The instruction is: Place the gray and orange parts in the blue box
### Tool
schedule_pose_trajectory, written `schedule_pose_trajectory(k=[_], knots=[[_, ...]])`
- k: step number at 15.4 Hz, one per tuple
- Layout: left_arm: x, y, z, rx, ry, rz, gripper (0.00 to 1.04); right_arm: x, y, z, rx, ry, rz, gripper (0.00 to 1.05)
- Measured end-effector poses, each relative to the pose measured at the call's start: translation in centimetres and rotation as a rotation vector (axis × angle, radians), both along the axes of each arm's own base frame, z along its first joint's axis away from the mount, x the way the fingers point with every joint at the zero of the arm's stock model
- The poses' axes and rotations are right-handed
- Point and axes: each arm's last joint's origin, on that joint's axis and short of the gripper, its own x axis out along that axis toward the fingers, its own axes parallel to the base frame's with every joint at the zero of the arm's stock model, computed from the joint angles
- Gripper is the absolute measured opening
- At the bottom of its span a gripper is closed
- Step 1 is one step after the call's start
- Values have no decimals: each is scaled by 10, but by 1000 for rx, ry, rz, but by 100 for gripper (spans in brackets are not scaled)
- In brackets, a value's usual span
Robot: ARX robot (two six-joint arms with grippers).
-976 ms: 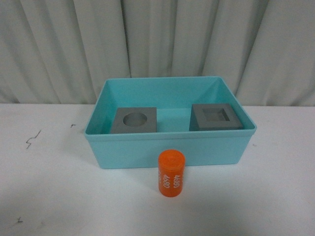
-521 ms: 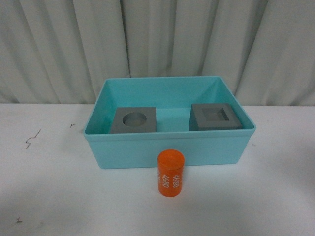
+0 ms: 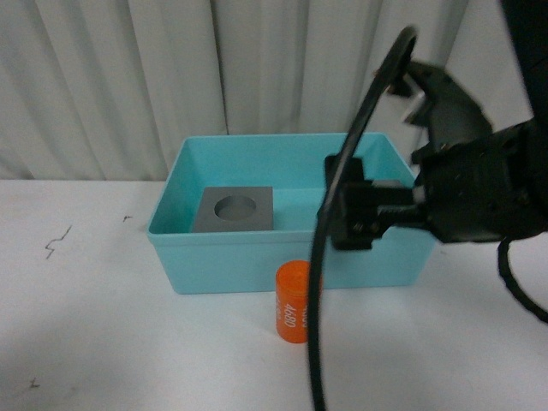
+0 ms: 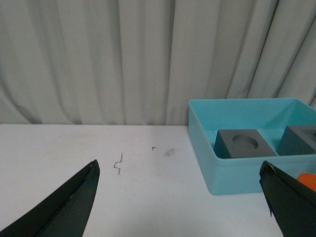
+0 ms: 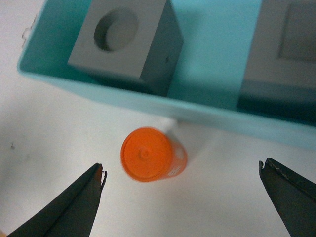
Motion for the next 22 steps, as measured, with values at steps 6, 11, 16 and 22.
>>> schedule_pose_trajectory(k=[6, 11, 16, 22], knots=[[0, 0, 0, 0, 0, 0, 98, 10, 34, -25, -38, 124, 96, 98], [0, 0, 0, 0, 0, 0, 98, 12, 49, -37, -65, 152, 120, 98], [0, 0, 0, 0, 0, 0, 98, 16, 49, -48, -112, 144, 114, 98], [0, 0, 0, 0, 0, 0, 98, 19, 50, -48, -123, 93, 130, 98]])
